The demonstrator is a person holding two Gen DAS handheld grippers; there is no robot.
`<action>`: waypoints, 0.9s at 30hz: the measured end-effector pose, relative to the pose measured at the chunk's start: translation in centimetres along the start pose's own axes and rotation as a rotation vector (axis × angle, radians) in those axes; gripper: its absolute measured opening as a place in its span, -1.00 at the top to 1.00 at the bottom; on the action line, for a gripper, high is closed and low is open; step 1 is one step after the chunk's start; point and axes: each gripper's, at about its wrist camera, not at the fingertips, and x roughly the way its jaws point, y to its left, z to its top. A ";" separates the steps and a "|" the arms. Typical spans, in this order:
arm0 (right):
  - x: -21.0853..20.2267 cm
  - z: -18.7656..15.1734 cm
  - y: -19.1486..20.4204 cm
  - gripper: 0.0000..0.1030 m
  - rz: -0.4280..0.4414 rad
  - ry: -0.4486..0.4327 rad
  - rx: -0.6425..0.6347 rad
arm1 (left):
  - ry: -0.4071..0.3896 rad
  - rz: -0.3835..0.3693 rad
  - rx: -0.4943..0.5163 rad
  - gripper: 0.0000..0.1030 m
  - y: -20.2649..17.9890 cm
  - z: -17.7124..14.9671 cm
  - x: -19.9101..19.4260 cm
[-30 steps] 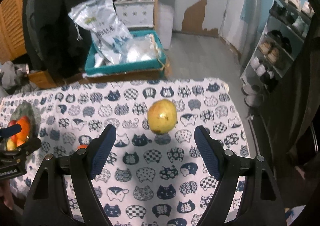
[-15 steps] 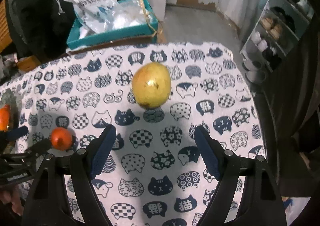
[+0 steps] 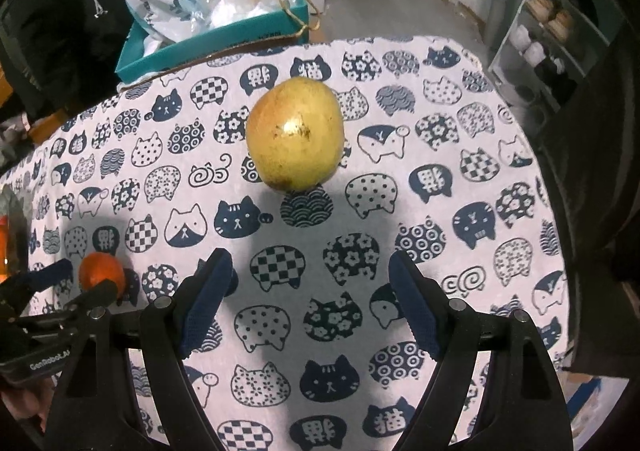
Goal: Organize fruits
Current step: 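Grasp the tangerine with the left tool while the right tool approaches the mango, then close the right tool around the yellow-green mango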
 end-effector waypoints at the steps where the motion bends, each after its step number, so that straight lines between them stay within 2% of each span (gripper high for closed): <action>1: 0.3 0.1 -0.1 -0.57 0.007 0.007 0.005 | 0.004 -0.003 -0.001 -0.49 0.0 0.1 0.1; 6: 1.0 0.3 -0.1 -0.57 0.020 0.020 0.013 | 0.036 -0.047 0.003 -0.14 -0.3 0.1 0.9; 8: 1.1 0.5 -0.1 -0.57 0.022 0.020 0.010 | 0.034 -0.070 0.016 0.15 -0.6 0.2 1.1; 12: 1.2 1.3 0.0 -0.57 0.030 0.010 0.000 | 0.019 -0.043 0.049 0.16 -1.2 0.4 1.0; 16: 1.6 2.7 0.0 -0.57 0.035 0.000 -0.010 | 0.013 -0.042 0.035 0.17 -1.0 1.3 1.1; 27: 4.4 7.2 0.3 -0.57 0.064 0.029 -0.006 | -0.052 0.009 -0.043 0.17 3.5 3.8 -0.1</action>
